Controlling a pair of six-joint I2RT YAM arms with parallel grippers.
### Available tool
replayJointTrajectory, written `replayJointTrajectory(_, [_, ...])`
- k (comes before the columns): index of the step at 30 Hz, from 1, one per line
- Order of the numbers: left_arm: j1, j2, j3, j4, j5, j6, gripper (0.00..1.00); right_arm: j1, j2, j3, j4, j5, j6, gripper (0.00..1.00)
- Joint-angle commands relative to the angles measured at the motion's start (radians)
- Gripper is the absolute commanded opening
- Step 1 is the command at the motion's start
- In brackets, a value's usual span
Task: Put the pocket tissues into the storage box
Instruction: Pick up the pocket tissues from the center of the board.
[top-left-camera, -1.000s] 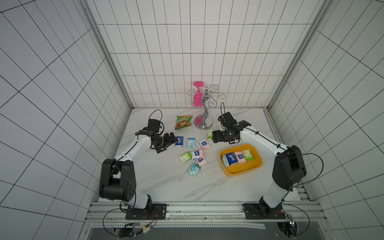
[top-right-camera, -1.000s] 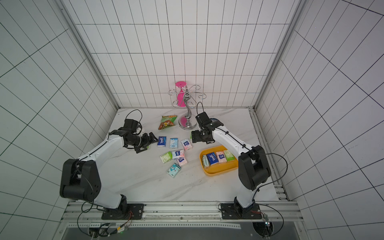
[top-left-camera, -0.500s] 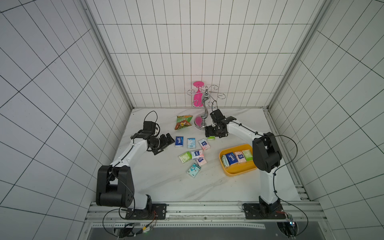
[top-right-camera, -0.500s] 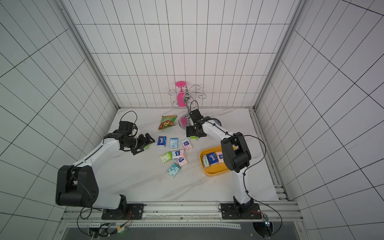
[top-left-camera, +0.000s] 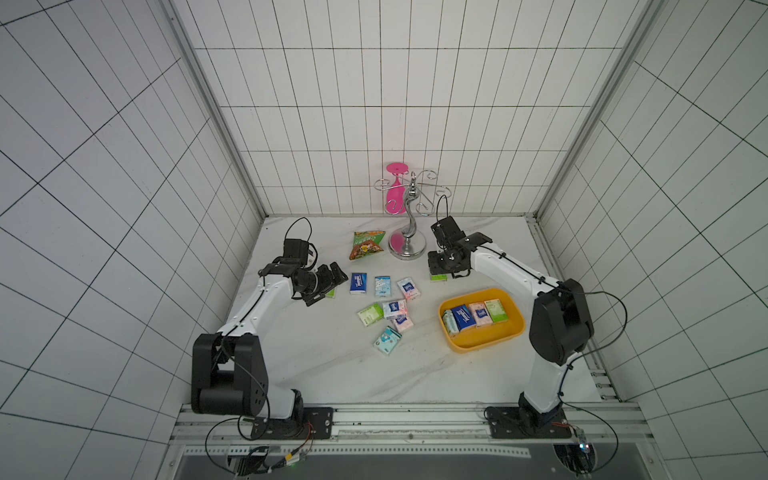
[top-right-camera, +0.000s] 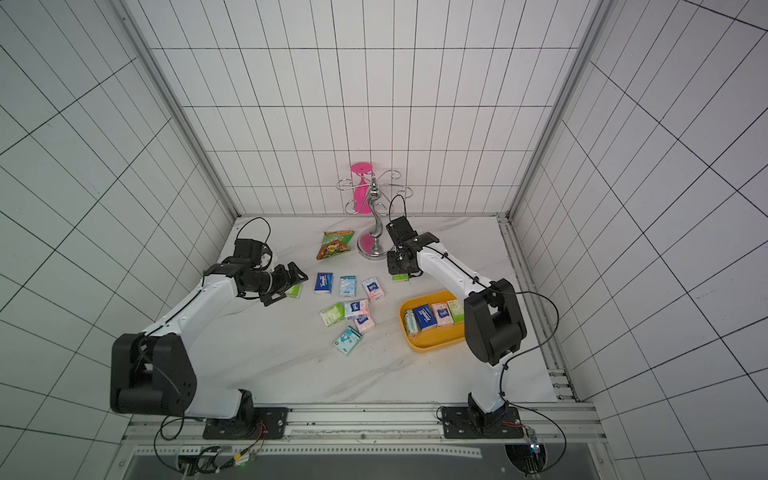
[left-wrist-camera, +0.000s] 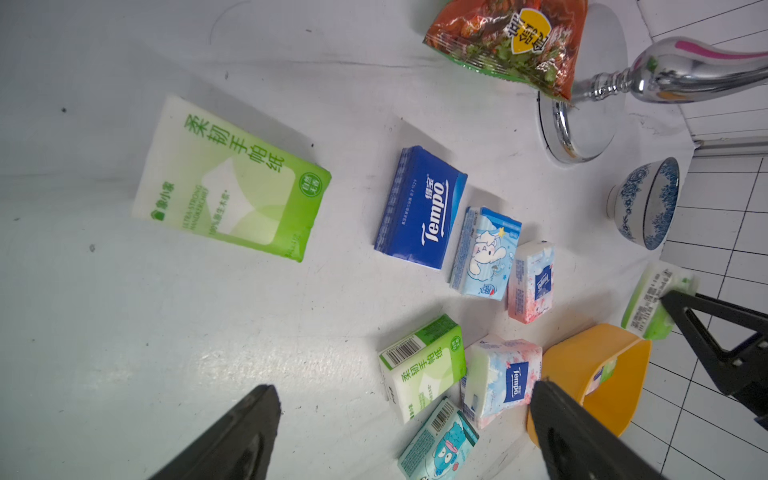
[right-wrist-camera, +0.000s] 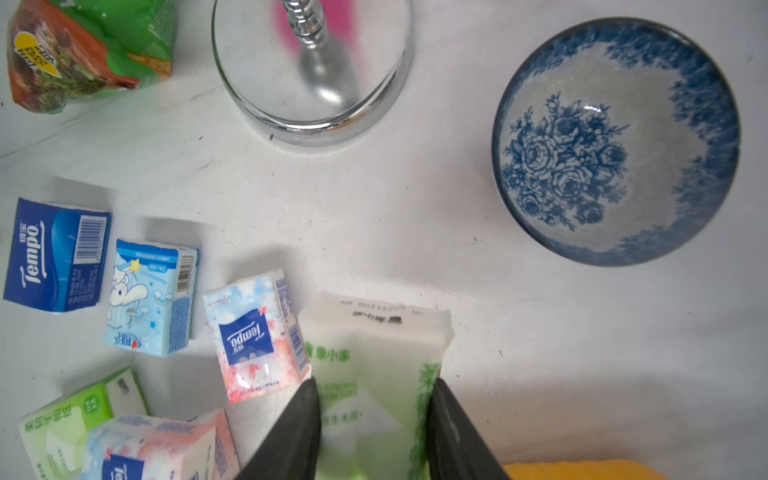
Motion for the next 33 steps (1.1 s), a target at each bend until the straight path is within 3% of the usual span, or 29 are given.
replayJointTrajectory(1, [0.008, -0.026, -0.007, 0.011, 0.002, 0.014, 0.97, -0.009, 0.055, 0.049, -0.07, 0.019, -0.01, 0.84])
replayJointTrajectory(4, [0.01, -0.033, -0.007, 0.009, 0.001, 0.015, 0.98, -0.009, 0.062, 0.051, -0.071, 0.015, -0.012, 0.78])
replayJointTrajectory(11, [0.009, -0.035, -0.008, 0.009, 0.003, 0.014, 0.97, -0.008, 0.05, 0.041, -0.071, 0.012, -0.016, 0.5])
replayJointTrajectory(14, [0.009, -0.036, -0.008, 0.008, 0.005, 0.014, 0.97, -0.008, 0.042, 0.035, -0.071, 0.012, -0.018, 0.44])
replayJointTrajectory(23, [0.009, -0.03, -0.004, 0.009, 0.01, 0.012, 0.97, -0.006, -0.08, -0.035, -0.063, 0.058, -0.044, 0.43])
replayJointTrajectory(33, [0.008, 0.002, 0.027, 0.007, 0.021, -0.006, 0.97, 0.0, -0.308, -0.23, -0.037, 0.061, -0.048, 0.43])
